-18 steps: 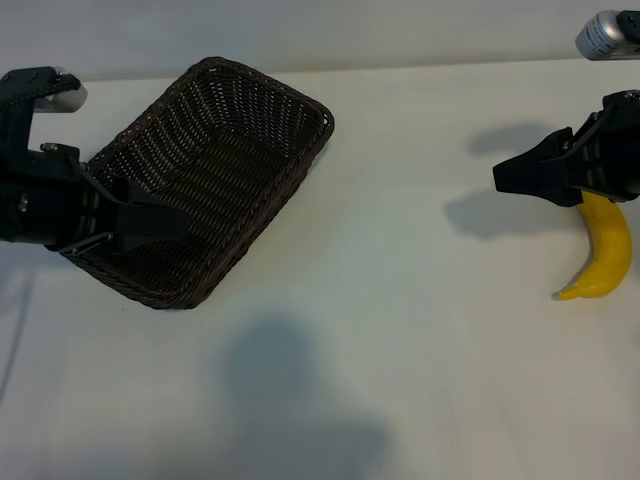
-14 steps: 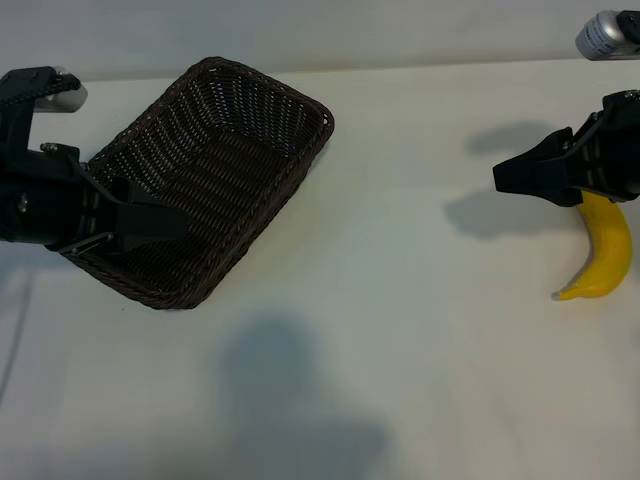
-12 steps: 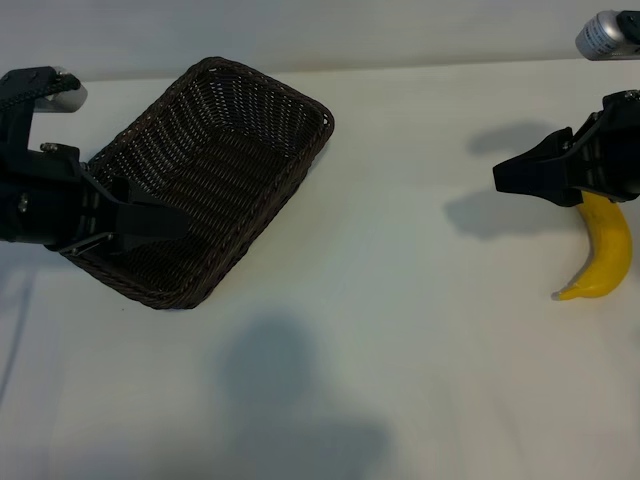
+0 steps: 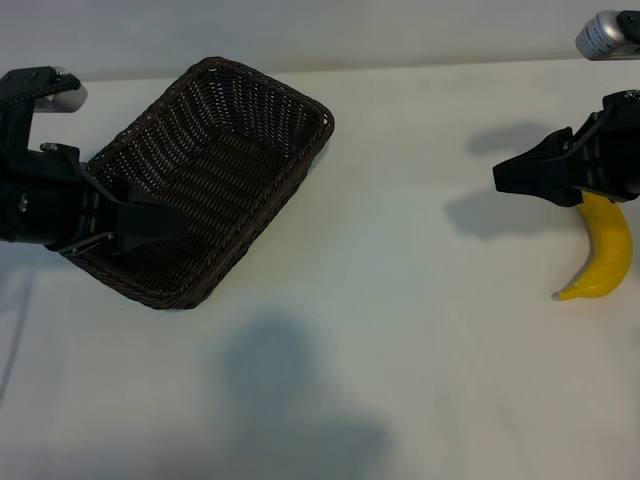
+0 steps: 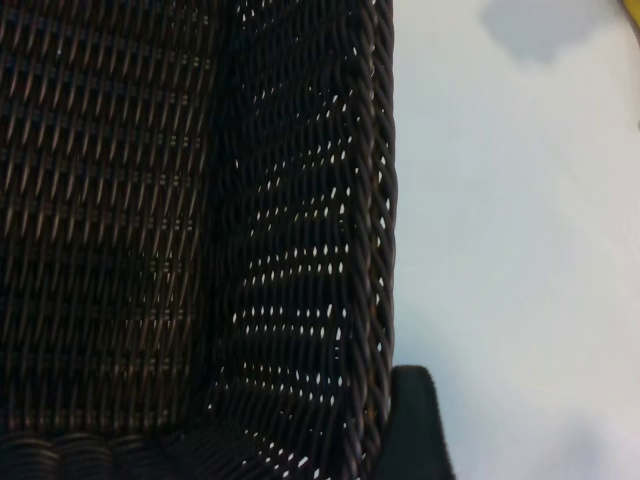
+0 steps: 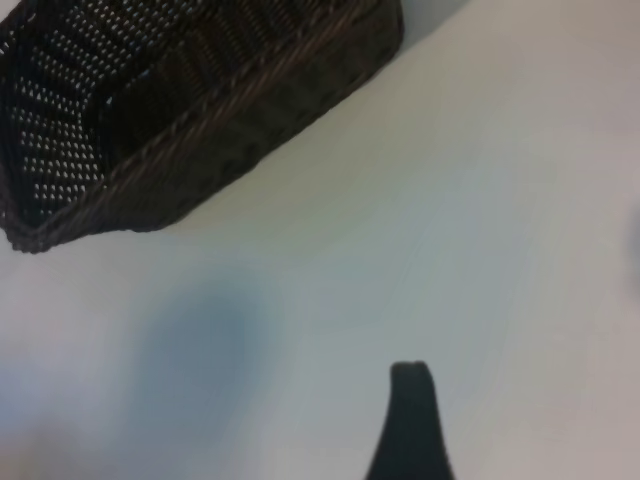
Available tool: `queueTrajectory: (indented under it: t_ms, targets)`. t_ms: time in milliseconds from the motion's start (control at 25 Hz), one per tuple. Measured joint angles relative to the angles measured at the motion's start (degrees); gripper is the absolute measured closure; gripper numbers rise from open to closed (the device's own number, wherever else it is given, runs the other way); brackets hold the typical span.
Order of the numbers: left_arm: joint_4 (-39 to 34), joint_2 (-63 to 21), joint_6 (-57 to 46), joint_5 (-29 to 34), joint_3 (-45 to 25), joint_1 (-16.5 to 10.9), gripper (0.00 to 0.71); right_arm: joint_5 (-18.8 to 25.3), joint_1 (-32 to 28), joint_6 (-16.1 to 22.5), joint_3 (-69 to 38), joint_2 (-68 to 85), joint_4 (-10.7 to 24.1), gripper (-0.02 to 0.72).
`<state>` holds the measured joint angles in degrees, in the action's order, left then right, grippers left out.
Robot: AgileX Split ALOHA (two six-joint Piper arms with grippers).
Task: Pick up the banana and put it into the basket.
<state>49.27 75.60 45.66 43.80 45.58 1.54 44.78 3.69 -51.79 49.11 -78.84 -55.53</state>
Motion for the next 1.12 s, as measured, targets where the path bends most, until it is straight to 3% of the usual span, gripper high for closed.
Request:
queueTrajectory:
  t_ms: [520, 760, 880, 1120]
  targets:
    - [0.0, 0.0, 0.0, -1.87, 0.0, 0.0, 0.136, -0.02, 0.0, 0.0, 0.0, 0.0, 0.0, 0.136]
    - [-0.37, 0.0, -5.6, -2.21, 0.2, 0.0, 0.136, -0.02, 0.0, 0.0, 0.0, 0.0, 0.0, 0.136]
    - [-3.68, 0.0, -12.31, 0.08, 1.95, 0.0, 0.136, -0.02, 0.0, 0.0, 0.0, 0.0, 0.0, 0.136]
    - [-16.03, 0.0, -36.85, 2.06, 8.7, 0.0, 0.136, -0.02, 0.0, 0.0, 0.0, 0.0, 0.0, 0.136]
